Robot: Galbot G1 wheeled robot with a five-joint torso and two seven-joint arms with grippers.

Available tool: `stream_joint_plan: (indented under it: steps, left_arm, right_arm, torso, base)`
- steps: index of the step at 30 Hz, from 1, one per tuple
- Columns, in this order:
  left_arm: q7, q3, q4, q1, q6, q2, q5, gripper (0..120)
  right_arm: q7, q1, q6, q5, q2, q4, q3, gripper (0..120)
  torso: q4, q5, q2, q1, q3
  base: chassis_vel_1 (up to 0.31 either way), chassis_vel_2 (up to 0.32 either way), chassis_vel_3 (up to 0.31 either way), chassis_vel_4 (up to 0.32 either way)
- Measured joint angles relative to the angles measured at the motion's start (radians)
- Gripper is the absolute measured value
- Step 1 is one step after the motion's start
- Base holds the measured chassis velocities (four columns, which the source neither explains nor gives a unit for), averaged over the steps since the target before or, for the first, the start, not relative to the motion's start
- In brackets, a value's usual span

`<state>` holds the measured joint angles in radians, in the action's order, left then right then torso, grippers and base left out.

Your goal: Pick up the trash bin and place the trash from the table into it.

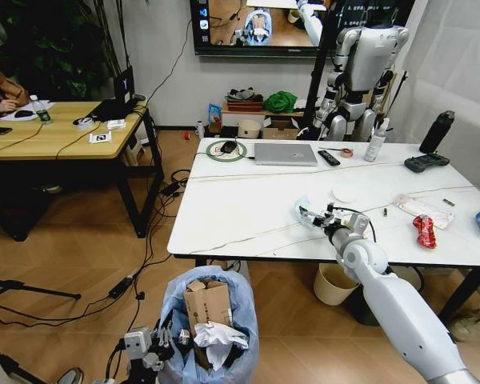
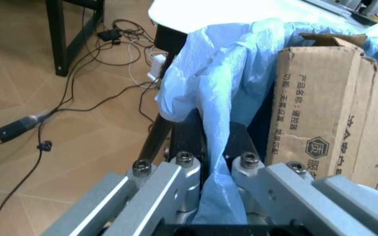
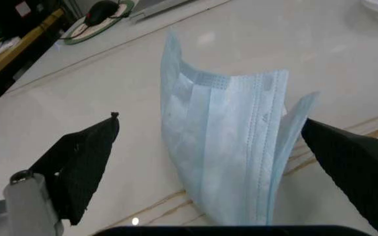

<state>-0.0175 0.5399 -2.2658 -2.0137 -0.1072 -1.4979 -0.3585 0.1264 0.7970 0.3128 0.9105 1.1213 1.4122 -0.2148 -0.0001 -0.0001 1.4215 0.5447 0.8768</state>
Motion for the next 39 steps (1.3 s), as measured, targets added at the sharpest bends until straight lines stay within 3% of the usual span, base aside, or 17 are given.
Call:
stream_joint_plan:
  steps: [3, 6, 16, 20, 22, 26, 30, 39]
  left_arm:
    - [0.0, 0.0, 0.0, 0.0, -0.001, 0.0, 0.001, 1]
    - [0.0, -0.002, 0.0, 0.0, -0.002, 0.0, 0.001, 1]
    - [0.001, 0.001, -0.004, 0.0, -0.005, 0.003, -0.003, 1]
    - [0.002, 0.004, -0.006, 0.0, -0.005, 0.005, -0.007, 1]
    - [0.002, 0.006, -0.008, 0.0, -0.006, 0.006, -0.012, 1]
    - [0.002, 0.007, -0.008, 0.001, -0.006, 0.008, -0.015, 1]
    - [0.002, 0.006, -0.008, 0.003, -0.006, 0.009, -0.016, 1]
    - [0.003, -0.001, 0.0, 0.008, -0.007, 0.01, -0.017, 1]
  right_arm:
    - [-0.011, -0.011, -0.004, 0.003, 0.009, -0.018, 0.004, 99]
    - [-0.02, -0.023, -0.006, 0.019, 0.021, -0.034, 0.007, 90]
    - [-0.038, -0.048, -0.013, 0.031, 0.038, -0.063, 0.014, 50]
    - [-0.041, -0.051, -0.015, 0.026, 0.042, -0.075, 0.014, 40]
    - [-0.043, -0.049, -0.017, 0.021, 0.041, -0.081, 0.012, 28]
    - [-0.046, -0.043, -0.018, 0.017, 0.037, -0.081, 0.01, 20]
    - [-0.047, -0.034, -0.019, 0.016, 0.031, -0.081, 0.002, 0]
    - [-0.049, 0.015, -0.017, 0.031, -0.012, 0.003, -0.003, 0]
  torso:
    - [-0.0001, 0.0, 0.0, 0.0, 0.0]
    - [0.0, 0.0001, 0.0, 0.0, 0.0]
    - [0.0, 0.0001, 0.0, 0.0, 0.0]
    - [0.0, 0.0, 0.0, 0.0, 0.0]
    - [0.0, 0.0002, 0.0, 0.0, 0.0]
    - [0.0, 0.0002, 0.0, 0.0, 0.0]
    - [-0.0001, 0.0, 0.0, 0.0, 0.0]
    - [-0.0001, 0.0001, 0.0, 0.0, 0.0]
  base:
    - [0.0, 0.0, 0.0, 0.0]
    - [0.0, 0.0, 0.0, 0.0]
    - [0.0, 0.0, 0.0, 0.0]
    - [0.0, 0.0, 0.0, 0.0]
    - [0.0, 0.0, 0.0, 0.0]
    - [0.0, 0.0, 0.0, 0.0]
    - [0.0, 0.0, 0.0, 0.0]
    - [0.0, 0.0, 0.0, 0.0]
